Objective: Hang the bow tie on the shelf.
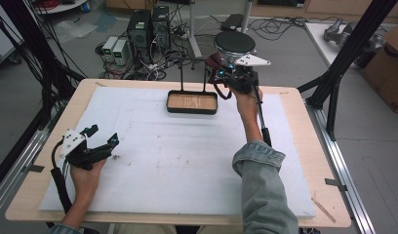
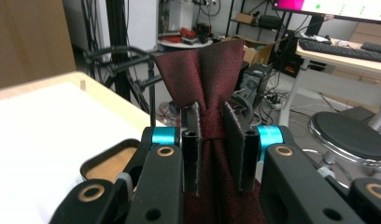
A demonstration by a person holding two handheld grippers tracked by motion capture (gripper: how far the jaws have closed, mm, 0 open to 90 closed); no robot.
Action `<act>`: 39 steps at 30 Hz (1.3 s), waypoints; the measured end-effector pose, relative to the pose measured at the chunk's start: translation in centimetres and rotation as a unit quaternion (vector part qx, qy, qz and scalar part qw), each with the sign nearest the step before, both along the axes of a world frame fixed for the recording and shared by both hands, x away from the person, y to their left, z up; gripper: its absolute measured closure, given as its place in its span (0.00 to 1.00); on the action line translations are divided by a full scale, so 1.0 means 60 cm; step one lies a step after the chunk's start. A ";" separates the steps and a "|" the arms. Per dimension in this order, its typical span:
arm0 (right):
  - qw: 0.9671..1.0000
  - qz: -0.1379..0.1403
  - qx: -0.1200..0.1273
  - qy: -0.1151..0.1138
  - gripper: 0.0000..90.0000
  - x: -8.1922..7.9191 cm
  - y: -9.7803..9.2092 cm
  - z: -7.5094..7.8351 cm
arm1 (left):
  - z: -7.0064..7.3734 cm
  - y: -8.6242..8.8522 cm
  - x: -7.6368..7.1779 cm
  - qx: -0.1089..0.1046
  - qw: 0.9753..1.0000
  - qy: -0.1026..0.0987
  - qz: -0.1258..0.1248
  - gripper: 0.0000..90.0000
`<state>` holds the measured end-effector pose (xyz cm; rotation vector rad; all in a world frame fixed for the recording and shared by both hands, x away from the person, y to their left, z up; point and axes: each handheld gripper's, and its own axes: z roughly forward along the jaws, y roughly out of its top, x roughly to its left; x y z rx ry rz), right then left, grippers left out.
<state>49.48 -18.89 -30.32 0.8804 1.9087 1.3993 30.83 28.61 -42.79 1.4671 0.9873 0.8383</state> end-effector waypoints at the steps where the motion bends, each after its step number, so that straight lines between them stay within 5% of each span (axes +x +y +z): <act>1: 1.000 -0.005 -0.006 -0.001 0.86 0.002 0.000 0.001 | 0.000 0.000 0.000 -0.001 1.000 0.002 -0.001 0.20; 8: 0.999 -0.037 -0.030 0.015 0.86 0.015 -0.012 -0.008 | 0.000 0.002 -0.001 0.001 1.000 0.002 0.001 0.20; 17: 0.998 -0.044 -0.037 0.035 0.85 0.024 -0.024 -0.018 | 0.000 0.002 -0.001 0.001 1.000 0.003 0.001 0.20; 28: 0.996 -0.027 -0.022 0.077 0.84 0.032 -0.036 -0.029 | 0.000 0.004 -0.003 0.001 1.000 0.001 0.003 0.20; 39: 0.995 -0.026 -0.032 0.095 0.82 0.037 -0.037 -0.050 | 0.000 0.005 -0.003 0.002 1.000 0.000 0.005 0.20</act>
